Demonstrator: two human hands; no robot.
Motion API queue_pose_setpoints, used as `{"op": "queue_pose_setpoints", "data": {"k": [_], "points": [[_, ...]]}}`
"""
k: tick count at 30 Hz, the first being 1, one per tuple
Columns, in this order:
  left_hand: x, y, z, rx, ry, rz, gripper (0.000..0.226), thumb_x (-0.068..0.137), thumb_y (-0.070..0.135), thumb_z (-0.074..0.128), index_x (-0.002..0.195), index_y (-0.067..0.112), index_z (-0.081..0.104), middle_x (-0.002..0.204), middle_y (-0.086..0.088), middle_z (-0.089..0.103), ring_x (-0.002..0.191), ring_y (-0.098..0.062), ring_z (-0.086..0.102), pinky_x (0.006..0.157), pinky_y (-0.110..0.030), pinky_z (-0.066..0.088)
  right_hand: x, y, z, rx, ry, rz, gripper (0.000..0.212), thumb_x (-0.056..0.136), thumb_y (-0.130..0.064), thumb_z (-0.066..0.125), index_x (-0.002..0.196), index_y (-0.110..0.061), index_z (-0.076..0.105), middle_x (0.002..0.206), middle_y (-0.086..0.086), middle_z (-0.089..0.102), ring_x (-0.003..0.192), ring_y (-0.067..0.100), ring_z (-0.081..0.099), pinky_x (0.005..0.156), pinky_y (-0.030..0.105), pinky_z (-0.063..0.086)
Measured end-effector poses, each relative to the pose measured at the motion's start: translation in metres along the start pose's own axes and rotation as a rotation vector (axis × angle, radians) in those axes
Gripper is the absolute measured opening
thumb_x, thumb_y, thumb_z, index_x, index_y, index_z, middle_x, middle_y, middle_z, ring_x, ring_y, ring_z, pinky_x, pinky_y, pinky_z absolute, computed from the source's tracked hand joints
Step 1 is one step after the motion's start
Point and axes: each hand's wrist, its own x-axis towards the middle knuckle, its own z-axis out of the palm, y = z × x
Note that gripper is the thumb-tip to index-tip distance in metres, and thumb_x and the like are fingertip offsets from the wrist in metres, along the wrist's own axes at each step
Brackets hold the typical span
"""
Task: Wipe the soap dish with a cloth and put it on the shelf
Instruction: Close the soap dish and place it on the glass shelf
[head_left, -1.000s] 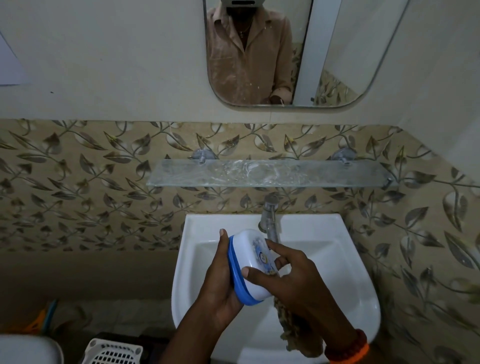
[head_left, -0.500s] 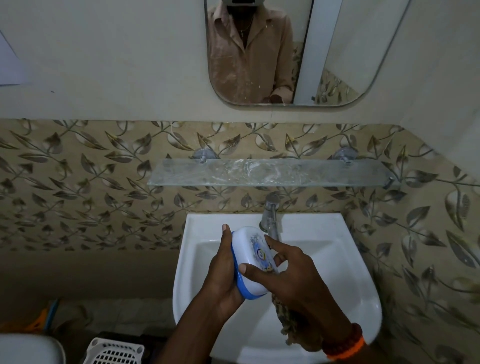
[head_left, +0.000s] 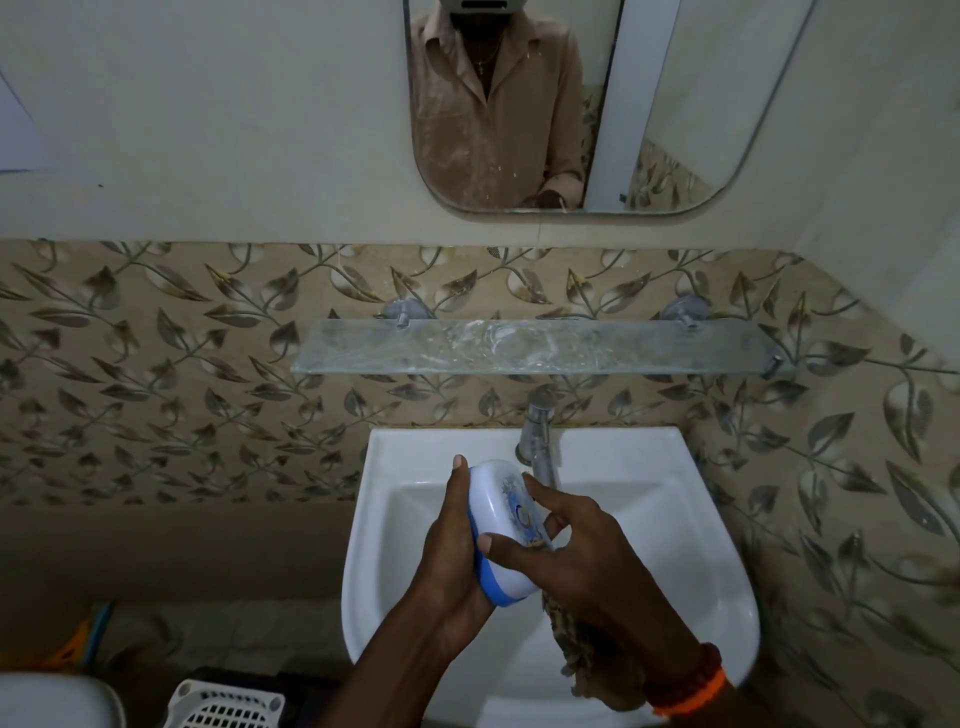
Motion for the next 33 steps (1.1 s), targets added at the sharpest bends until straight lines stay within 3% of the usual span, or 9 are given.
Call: {"op": "queue_pose_setpoints", "data": {"k": [2,6,9,11,15,18,22,26,33], "points": [[-0.001,0.0,-0.001,-0.012,-0.024,0.046,0.072,0.082,0.066,0.059,0.13,0.013,0.063,0.13,-0.027,0.066,0.118,-0.045,0.064,0.101,-0.059,0.052,0.003,0.002,-0.001,-0.013,-0.016,0.027,0.048,0.068,-0.056,0.081,0.107,-0.052,0.053,0.097,-0.02,0.062,0.081,-0.004,0.062,0.067,0.004,0.051],[-0.006,0.015,0.005,0.067,-0.038,0.263,0.053,0.079,0.059,0.059,0.119,0.025,0.063,0.126,-0.018,0.065,0.116,-0.039,0.063,0.106,-0.061,0.047,0.004,0.008,-0.01,0.058,0.055,0.176,0.112,0.048,-0.08,0.074,0.146,-0.04,0.037,0.125,-0.008,0.057,0.101,0.007,0.059,0.066,0.012,0.045],[-0.007,0.027,0.011,0.159,-0.032,0.458,0.055,0.082,0.052,0.059,0.13,0.025,0.059,0.128,-0.015,0.064,0.119,-0.033,0.064,0.101,-0.054,0.054,0.0,0.007,-0.023,0.175,0.114,0.185,0.108,0.047,-0.072,0.076,0.143,-0.038,0.04,0.104,-0.001,0.07,0.091,0.006,0.065,0.058,0.014,0.041],[-0.006,0.029,0.018,0.189,-0.043,0.516,0.059,0.081,0.048,0.063,0.134,0.023,0.057,0.131,-0.013,0.064,0.121,-0.032,0.065,0.1,-0.053,0.055,0.003,0.01,-0.028,0.214,0.162,0.151,0.105,0.042,-0.076,0.077,0.136,-0.039,0.049,0.093,-0.003,0.076,0.092,0.008,0.07,0.068,0.017,0.047],[0.0,0.03,0.034,0.286,-0.088,0.597,0.061,0.075,0.048,0.07,0.131,0.023,0.061,0.128,-0.008,0.07,0.117,-0.027,0.068,0.093,-0.044,0.06,0.011,0.004,-0.038,0.291,0.214,0.066,0.079,0.056,-0.063,0.081,0.128,-0.037,0.06,0.102,-0.005,0.077,0.097,0.009,0.072,0.088,0.033,0.059],[0.01,0.049,0.044,0.591,-0.097,0.788,0.046,0.081,0.046,0.072,0.125,0.032,0.064,0.123,0.004,0.072,0.111,-0.014,0.07,0.087,-0.034,0.061,0.022,-0.002,-0.056,0.353,0.225,-0.009,0.063,0.064,-0.044,0.086,0.123,-0.035,0.067,0.1,-0.006,0.079,0.094,0.009,0.074,0.085,0.034,0.06],[0.031,0.09,0.055,0.967,-0.101,1.006,0.064,0.068,0.052,0.085,0.124,0.029,0.064,0.125,0.01,0.069,0.116,-0.008,0.066,0.091,-0.024,0.056,0.053,-0.01,-0.086,0.265,0.269,-0.113,0.048,0.07,-0.029,0.087,0.116,-0.028,0.072,0.103,-0.007,0.078,0.099,0.011,0.073,0.087,0.036,0.06],[0.045,0.124,0.073,1.279,0.005,1.157,0.072,0.061,0.066,0.081,0.124,0.035,0.064,0.122,0.015,0.068,0.114,-0.007,0.06,0.095,-0.027,0.049,0.094,-0.021,-0.106,0.113,0.305,-0.213,0.049,0.072,-0.027,0.087,0.119,-0.025,0.071,0.103,-0.004,0.078,0.096,0.01,0.073,0.082,0.033,0.061],[0.089,0.154,0.084,1.524,0.073,1.049,0.082,0.057,0.091,0.064,0.126,0.046,0.059,0.121,0.018,0.069,0.118,-0.015,0.058,0.1,-0.053,0.047,0.148,-0.022,-0.115,-0.041,0.326,-0.135,0.055,0.067,-0.036,0.088,0.119,-0.024,0.071,0.091,-0.002,0.075,0.086,0.012,0.07,0.073,0.03,0.06]]}}
